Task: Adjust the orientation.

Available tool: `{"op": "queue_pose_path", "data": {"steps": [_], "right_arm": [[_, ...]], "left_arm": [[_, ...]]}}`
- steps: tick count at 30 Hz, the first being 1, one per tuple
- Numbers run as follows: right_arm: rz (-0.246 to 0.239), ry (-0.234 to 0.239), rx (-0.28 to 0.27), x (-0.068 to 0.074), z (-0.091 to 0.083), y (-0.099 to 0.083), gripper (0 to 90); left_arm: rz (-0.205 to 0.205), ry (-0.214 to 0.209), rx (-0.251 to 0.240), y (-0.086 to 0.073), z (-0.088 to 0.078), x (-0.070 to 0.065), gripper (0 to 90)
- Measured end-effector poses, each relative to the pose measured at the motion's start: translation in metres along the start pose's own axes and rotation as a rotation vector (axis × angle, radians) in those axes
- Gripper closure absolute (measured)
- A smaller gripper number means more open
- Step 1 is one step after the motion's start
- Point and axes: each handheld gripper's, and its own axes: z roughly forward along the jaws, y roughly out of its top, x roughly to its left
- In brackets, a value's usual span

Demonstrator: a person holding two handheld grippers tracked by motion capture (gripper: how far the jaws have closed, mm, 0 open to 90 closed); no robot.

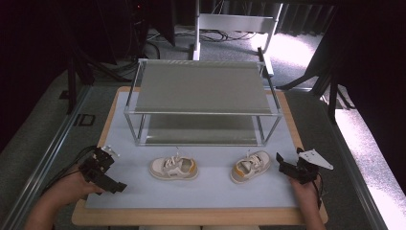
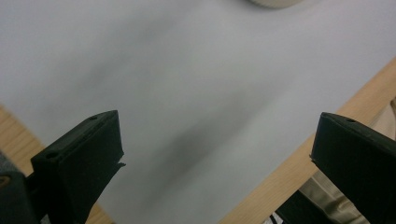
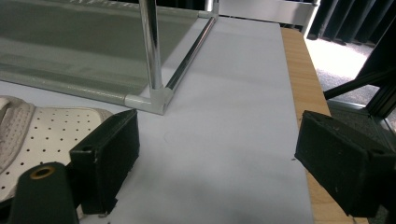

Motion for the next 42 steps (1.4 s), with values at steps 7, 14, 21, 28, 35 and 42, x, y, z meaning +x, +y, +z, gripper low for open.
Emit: {"op": "queue_pose_path", "data": {"steps": [7,14,21,28,35,42], "right_arm": [[0.000,-0.003,0.002,0.000,0.000,0.000,13.8],[-0.006,-0.001,0.003,0.001,0.000,0.000,13.8],[-0.009,-0.006,-0.003,0.001,0.000,0.000,13.8],[-0.013,-0.005,-0.004,0.002,0.000,0.000,13.9],[-0.012,-0.004,-0.003,0.002,0.000,0.000,13.9],[-0.008,-0.006,-0.007,0.001,-0.001,0.000,14.0]], "left_arm": [[0.077,-0.027,0.018,0.028,0.000,-0.018,2.0],[0.141,-0.067,0.010,0.054,0.001,-0.034,2.0],[0.203,-0.111,0.016,0.088,0.008,-0.057,2.0],[0.263,-0.118,0.031,0.110,0.014,-0.076,3.3],[0.313,-0.131,0.039,0.128,0.020,-0.094,3.4],[0.340,-0.154,0.049,0.147,0.030,-0.107,3.4]]}}
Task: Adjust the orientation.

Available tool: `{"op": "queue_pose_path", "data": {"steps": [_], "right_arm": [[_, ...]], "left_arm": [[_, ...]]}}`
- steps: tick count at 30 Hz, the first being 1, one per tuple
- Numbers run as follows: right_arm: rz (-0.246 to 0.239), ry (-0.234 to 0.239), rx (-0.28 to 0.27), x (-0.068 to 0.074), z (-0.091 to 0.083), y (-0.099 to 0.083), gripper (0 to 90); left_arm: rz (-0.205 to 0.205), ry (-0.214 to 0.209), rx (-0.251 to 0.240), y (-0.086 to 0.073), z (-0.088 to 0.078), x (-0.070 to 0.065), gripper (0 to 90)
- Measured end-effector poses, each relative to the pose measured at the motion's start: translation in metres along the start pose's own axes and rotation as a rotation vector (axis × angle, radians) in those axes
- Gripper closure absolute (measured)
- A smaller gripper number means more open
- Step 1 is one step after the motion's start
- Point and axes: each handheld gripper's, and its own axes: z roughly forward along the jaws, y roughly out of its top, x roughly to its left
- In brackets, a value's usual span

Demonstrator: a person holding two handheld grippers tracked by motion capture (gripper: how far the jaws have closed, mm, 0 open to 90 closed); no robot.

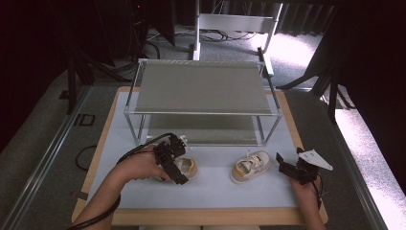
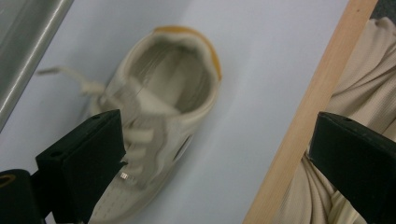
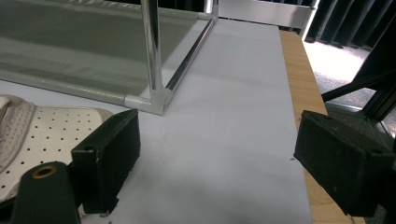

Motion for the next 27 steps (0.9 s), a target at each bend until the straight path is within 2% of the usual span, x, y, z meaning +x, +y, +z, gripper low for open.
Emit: {"op": "queue_pose_path", "data": {"steps": [5,6,7,11,14,16,21,23,25,27], "right_arm": [[-0.001,0.002,0.002,0.000,0.000,0.000,14.0],[-0.001,0.001,-0.001,0.000,0.000,0.000,14.0],[-0.001,0.001,-0.002,0.000,0.000,0.000,14.0],[0.000,0.000,-0.003,0.000,0.000,0.000,14.0],[-0.003,0.002,-0.003,0.000,0.000,0.000,14.0],[-0.004,0.004,-0.002,0.000,0.000,0.000,14.3],[-0.006,0.005,-0.001,0.000,0.000,0.000,14.3],[-0.007,0.006,0.000,0.000,0.000,0.000,14.3],[-0.008,0.006,0.000,0.001,0.000,0.000,14.4],[-0.013,0.006,0.000,0.001,0.000,0.000,14.4]], "left_arm": [[0.006,-0.006,0.018,0.008,0.005,-0.001,7.0],[0.008,-0.004,0.031,0.017,0.011,-0.001,12.0],[0.003,0.000,0.032,0.019,0.013,-0.001,13.4],[0.001,-0.025,0.070,0.028,0.022,0.000,22.5],[-0.026,-0.005,0.103,0.034,0.031,0.002,31.2],[-0.037,0.007,0.112,0.036,0.034,0.004,33.3],[-0.078,-0.003,0.156,0.047,0.048,0.010,41.4],[-0.096,-0.016,0.161,0.048,0.051,0.013,42.2],[-0.120,-0.024,0.164,0.048,0.054,0.016,46.8],[-0.116,-0.028,0.179,0.049,0.057,0.016,48.7]]}}
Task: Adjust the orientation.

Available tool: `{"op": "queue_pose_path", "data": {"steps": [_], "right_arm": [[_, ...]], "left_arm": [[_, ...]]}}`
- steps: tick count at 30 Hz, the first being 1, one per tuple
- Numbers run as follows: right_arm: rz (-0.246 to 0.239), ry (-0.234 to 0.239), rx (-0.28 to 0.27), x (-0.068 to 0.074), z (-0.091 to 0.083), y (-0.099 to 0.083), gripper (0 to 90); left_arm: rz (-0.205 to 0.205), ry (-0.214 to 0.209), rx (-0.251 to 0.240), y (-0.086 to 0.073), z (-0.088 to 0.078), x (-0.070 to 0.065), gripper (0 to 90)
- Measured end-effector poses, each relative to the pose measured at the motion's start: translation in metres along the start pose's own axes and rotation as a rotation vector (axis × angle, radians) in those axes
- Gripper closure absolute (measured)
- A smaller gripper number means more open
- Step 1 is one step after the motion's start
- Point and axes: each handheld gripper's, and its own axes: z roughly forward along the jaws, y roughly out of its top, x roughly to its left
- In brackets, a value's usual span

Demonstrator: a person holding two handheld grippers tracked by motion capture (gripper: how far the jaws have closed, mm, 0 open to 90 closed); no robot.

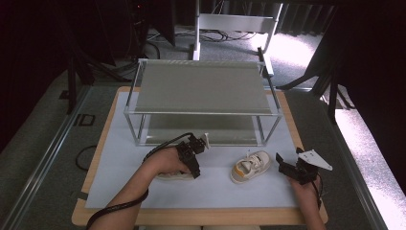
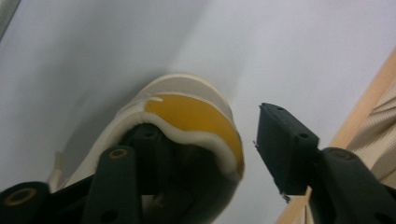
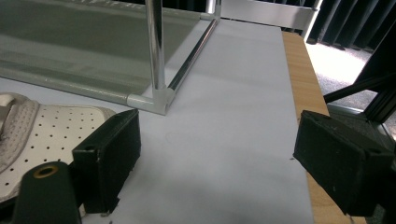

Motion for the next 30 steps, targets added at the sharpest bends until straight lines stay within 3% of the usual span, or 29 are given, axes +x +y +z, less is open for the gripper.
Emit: {"op": "queue_pose_path", "data": {"steps": [6,13,15,19,21,22,25,27,30], "right_arm": [[-0.004,-0.004,0.005,0.001,0.000,0.000,15.2],[-0.004,-0.004,0.005,0.001,0.000,0.000,16.2],[-0.005,-0.003,0.005,0.001,0.000,0.000,16.2],[-0.006,-0.003,0.007,0.001,0.000,0.000,16.2],[-0.010,-0.004,0.008,0.001,0.001,0.000,16.2],[-0.014,-0.005,0.007,0.002,0.001,0.000,16.2],[-0.022,-0.007,0.007,0.002,0.000,0.000,16.2],[-0.022,-0.007,0.005,0.002,0.000,0.000,16.2],[-0.022,-0.007,0.003,0.002,0.000,0.000,16.2]], "left_arm": [[0.026,0.020,0.046,0.003,0.005,-0.001,62.2],[0.080,0.015,0.042,0.002,0.003,-0.003,71.7],[0.144,-0.005,0.052,-0.002,0.000,-0.006,74.6],[0.205,-0.003,0.052,-0.007,-0.009,-0.011,79.0],[0.272,0.001,0.055,-0.011,-0.013,-0.015,80.0],[0.324,0.002,0.055,-0.012,-0.016,-0.018,79.8],[0.448,-0.038,0.058,-0.016,-0.023,-0.028,80.2],[0.518,-0.051,0.078,-0.020,-0.024,-0.034,80.2],[0.598,-0.033,0.098,-0.026,-0.025,-0.040,80.2]]}}
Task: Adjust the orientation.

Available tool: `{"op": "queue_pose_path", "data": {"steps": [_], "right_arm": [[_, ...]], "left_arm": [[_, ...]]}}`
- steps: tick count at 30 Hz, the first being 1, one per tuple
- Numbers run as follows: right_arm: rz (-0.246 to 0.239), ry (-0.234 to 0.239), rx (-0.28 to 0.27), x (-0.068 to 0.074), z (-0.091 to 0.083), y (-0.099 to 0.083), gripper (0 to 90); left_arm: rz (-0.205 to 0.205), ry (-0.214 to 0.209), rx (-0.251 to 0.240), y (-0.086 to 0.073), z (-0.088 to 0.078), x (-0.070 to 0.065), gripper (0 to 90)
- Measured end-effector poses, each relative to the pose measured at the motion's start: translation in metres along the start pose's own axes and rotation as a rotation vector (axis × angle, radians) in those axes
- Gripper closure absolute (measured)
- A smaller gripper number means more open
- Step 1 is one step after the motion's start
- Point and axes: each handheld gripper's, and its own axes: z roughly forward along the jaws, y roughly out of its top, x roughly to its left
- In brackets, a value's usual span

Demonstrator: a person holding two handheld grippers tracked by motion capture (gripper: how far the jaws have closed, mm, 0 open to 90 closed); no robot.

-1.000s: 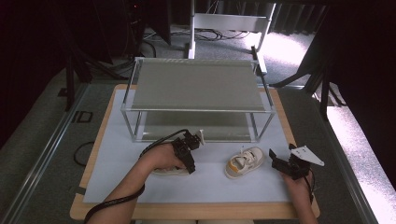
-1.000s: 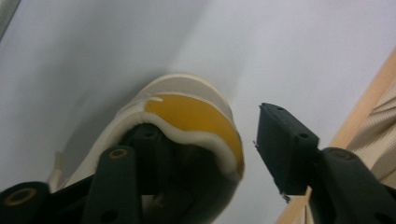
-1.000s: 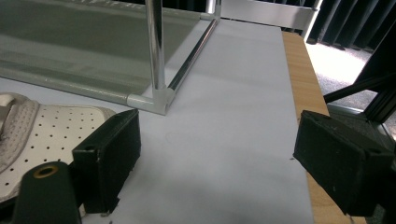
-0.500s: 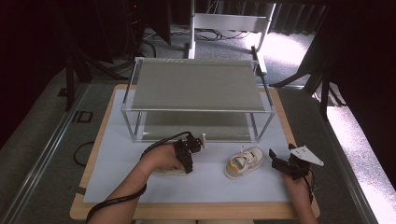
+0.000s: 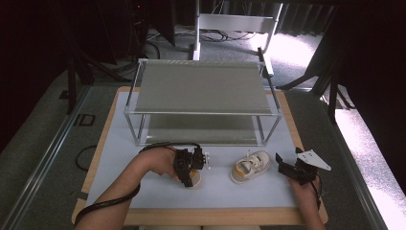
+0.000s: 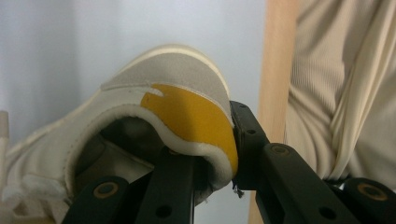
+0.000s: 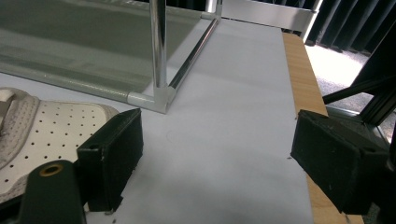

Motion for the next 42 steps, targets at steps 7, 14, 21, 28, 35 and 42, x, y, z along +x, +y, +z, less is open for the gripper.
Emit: {"op": "queue_pose_path", "data": {"steps": [7,14,21,28,35,42], "right_arm": [[0.001,-0.004,-0.002,0.000,0.000,0.000,16.2],[-0.003,-0.003,-0.002,0.000,0.000,0.000,16.2],[-0.005,-0.005,0.000,0.001,0.000,0.000,16.2],[-0.012,-0.007,0.004,0.002,0.000,0.000,16.2],[-0.012,-0.006,0.005,0.002,0.000,0.000,16.2],[-0.012,-0.006,0.002,0.001,0.000,0.000,16.2]], "left_arm": [[0.079,0.001,0.092,-0.010,0.004,-0.012,80.1],[0.014,-0.024,0.177,-0.020,0.024,-0.016,76.7],[-0.165,0.024,0.138,-0.018,0.031,-0.015,57.2],[-0.087,0.011,0.122,-0.019,0.023,-0.021,76.7],[0.120,0.084,0.051,-0.015,0.015,-0.028,78.7],[0.244,0.053,0.105,-0.017,0.013,-0.028,76.3]]}}
